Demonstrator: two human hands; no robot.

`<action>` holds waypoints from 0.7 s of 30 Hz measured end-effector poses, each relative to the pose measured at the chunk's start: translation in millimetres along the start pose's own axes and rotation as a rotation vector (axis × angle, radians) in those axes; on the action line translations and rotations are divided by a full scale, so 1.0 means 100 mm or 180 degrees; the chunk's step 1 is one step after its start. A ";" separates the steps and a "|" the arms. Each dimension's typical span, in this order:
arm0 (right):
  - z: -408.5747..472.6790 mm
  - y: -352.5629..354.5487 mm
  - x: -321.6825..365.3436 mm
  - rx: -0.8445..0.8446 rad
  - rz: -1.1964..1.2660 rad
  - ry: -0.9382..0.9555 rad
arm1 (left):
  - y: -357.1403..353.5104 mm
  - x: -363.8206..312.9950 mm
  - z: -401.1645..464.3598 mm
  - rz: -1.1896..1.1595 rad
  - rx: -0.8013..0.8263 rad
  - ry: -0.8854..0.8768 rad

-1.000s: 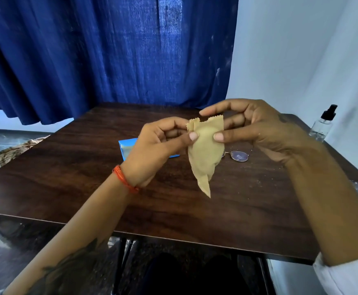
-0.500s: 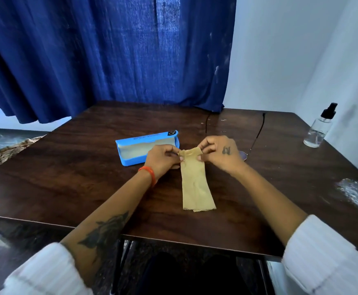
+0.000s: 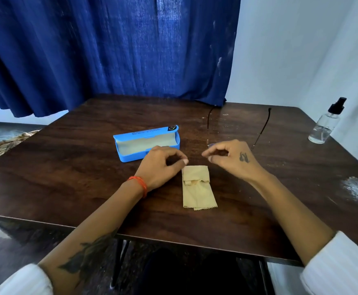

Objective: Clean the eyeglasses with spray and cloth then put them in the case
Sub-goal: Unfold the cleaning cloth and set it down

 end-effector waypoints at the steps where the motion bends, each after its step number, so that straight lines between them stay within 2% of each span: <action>1: 0.01 -0.05 -0.01 0.0187 -0.0030 -0.0070 | -0.05 0.00 0.01 0.0491 0.0071 -0.0046; 3: 0.01 -0.22 -0.05 0.0729 -0.0007 -0.0274 | -0.13 0.04 0.03 0.0866 0.0290 0.0020; 5: 0.01 -0.30 -0.06 0.0934 -0.0029 -0.0292 | -0.14 0.04 0.05 0.0620 0.0363 0.0049; 9: 0.10 -0.25 -0.01 0.0536 -0.0218 0.0059 | -0.13 -0.02 0.10 -0.0010 0.0387 0.0049; 11: 0.13 -0.18 0.03 0.0112 -0.0366 0.0370 | -0.07 -0.08 0.11 -0.0103 0.0091 -0.0077; 14: 0.07 -0.10 0.10 -0.0280 -0.0499 0.0798 | -0.02 -0.23 0.05 0.0031 -0.0297 -0.0587; 17: -0.04 -0.09 0.10 -0.0303 -0.0594 0.0994 | -0.10 -0.28 -0.06 0.0222 -0.0256 -0.0967; 21: -0.16 -0.17 0.05 -0.0005 -0.0525 0.0915 | -0.15 -0.23 -0.14 0.0074 0.0012 -0.0886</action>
Point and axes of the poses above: each hand's wrist, its own z-axis towards the middle knuckle, its own y-axis out of the back of the hand, x = y × z, the point moved 7 cm from there along z, towards the middle knuckle, and after that the axes turned 7 degrees about y, right-handed, at the moved point
